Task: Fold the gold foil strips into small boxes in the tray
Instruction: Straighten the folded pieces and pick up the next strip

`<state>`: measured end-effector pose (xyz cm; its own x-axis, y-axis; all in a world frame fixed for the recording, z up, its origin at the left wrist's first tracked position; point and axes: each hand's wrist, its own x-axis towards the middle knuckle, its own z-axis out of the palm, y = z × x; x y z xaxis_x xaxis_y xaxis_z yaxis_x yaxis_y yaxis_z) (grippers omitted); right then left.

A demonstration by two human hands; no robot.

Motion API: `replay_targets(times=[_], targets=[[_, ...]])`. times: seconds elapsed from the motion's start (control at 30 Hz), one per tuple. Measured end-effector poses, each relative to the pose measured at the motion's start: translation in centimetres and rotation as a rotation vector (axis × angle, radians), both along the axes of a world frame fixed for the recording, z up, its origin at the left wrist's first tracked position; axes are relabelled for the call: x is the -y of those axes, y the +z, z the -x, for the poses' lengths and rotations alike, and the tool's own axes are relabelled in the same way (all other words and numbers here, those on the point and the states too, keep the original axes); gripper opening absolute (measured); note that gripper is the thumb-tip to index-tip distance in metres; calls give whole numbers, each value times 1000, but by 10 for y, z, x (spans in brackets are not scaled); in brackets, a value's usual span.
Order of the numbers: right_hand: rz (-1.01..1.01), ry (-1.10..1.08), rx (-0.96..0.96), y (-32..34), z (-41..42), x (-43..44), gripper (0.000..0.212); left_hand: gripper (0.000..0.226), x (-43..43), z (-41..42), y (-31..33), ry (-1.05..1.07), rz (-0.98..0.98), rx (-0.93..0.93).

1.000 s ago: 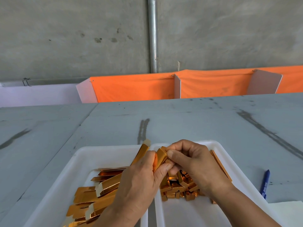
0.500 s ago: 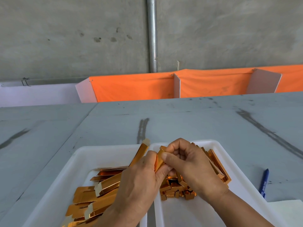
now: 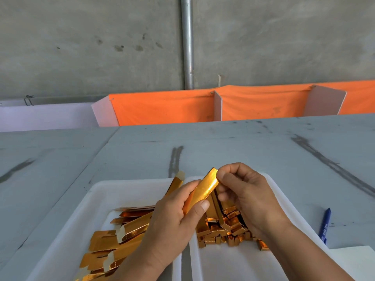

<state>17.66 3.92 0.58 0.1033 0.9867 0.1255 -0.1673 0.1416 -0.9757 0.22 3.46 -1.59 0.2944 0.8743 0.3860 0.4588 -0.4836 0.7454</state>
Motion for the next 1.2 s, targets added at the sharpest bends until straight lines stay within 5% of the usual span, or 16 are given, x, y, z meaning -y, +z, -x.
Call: replay_targets(times=[0.23,0.6,0.77,0.93,1.2], targets=[[8,193,144,-3,9,3,41,33,-4,1,-2,19,52,91],[-38,155,319,-1,10,6,60,49,-2,-5,-1,-135,169,121],[-45,-239,189,7,-16,-5,48,50,-15,11,0,195,70,120],[54,-455,397,1,-38,-15,30,47,-36,29,-16,599,119,-269],[110,-570,926,-5,-47,-21,39,39,-45,42,-47,559,318,-618]])
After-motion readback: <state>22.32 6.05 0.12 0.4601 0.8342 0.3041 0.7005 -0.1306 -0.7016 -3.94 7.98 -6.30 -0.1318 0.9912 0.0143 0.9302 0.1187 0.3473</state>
